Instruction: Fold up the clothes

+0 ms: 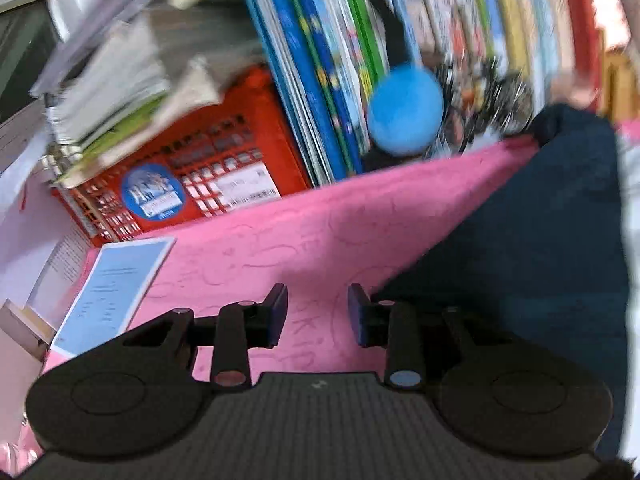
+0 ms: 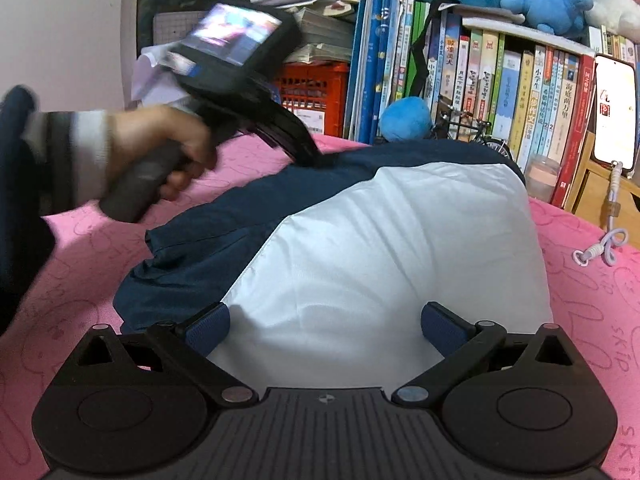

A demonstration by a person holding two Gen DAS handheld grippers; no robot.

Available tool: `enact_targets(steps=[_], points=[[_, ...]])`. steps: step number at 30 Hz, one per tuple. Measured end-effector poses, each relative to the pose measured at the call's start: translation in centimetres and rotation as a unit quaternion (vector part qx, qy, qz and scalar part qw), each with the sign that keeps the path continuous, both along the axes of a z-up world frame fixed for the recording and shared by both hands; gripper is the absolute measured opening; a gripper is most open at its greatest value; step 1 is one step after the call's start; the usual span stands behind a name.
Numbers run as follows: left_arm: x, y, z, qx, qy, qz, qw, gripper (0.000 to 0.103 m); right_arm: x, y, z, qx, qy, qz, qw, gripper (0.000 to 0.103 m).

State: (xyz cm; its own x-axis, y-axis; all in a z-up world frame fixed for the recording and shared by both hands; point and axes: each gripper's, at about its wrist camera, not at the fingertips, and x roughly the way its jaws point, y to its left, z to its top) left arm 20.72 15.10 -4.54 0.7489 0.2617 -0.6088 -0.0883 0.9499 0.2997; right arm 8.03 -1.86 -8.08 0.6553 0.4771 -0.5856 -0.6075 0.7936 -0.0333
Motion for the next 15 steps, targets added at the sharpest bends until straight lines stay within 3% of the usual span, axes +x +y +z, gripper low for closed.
enact_targets(steps=[5, 8, 13, 15], points=[[-8.5, 0.8, 4.2, -0.059, -0.038, -0.055, 0.996, 0.033, -0.2, 0.1, 0.0, 0.001, -0.003, -0.001, 1.0, 0.103], [-13.4, -0.5, 5.3, -0.076, -0.051, -0.095, 0.9912, 0.042, -0.6, -0.9, 0.3, 0.024, -0.005, -0.007, 1.0, 0.103], [-17.7, -4.5, 4.5, -0.022, -0.06, -0.171, 0.9832, 0.053, -2.9, -7.2, 1.7, 0.112, 0.026, -0.046, 0.992, 0.103], [-19.0, -6.1, 3.9, 0.006, -0.061, -0.202, 0.9775, 0.055, -4.4, -9.5, 2.4, 0.11, 0.013, -0.062, 0.992, 0.103]])
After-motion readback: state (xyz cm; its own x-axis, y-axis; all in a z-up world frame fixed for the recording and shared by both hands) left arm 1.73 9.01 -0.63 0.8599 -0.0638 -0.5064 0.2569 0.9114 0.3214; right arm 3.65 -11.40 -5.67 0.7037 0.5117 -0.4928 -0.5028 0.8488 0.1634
